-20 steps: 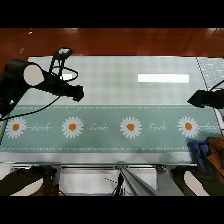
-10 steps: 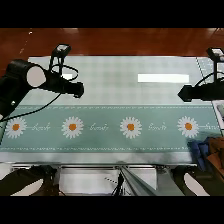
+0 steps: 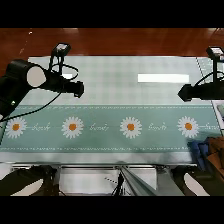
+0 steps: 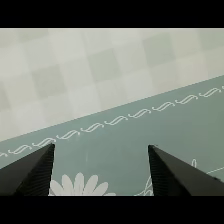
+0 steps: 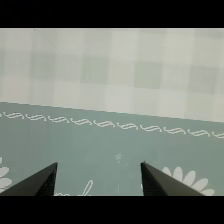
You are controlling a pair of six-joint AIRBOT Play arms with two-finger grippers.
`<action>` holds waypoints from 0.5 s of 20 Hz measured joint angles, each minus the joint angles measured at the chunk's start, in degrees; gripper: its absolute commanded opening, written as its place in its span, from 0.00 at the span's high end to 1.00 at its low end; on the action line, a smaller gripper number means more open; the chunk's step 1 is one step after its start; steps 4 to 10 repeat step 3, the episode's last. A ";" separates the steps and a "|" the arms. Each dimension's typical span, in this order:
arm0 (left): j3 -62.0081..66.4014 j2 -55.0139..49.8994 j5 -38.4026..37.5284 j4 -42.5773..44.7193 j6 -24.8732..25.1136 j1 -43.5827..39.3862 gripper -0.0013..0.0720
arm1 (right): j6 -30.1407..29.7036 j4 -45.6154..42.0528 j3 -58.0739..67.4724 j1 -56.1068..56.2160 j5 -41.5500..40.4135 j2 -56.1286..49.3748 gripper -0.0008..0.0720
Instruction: Fold the shirts.
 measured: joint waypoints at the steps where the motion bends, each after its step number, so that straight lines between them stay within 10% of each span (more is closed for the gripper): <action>1: 0.00 0.00 0.02 0.00 0.00 0.00 0.00 | 0.00 -0.07 0.00 0.00 -0.02 0.00 0.17; 10: 0.00 0.00 0.02 0.00 0.00 0.00 0.00 | 0.00 -0.11 0.00 0.00 -0.02 0.00 0.17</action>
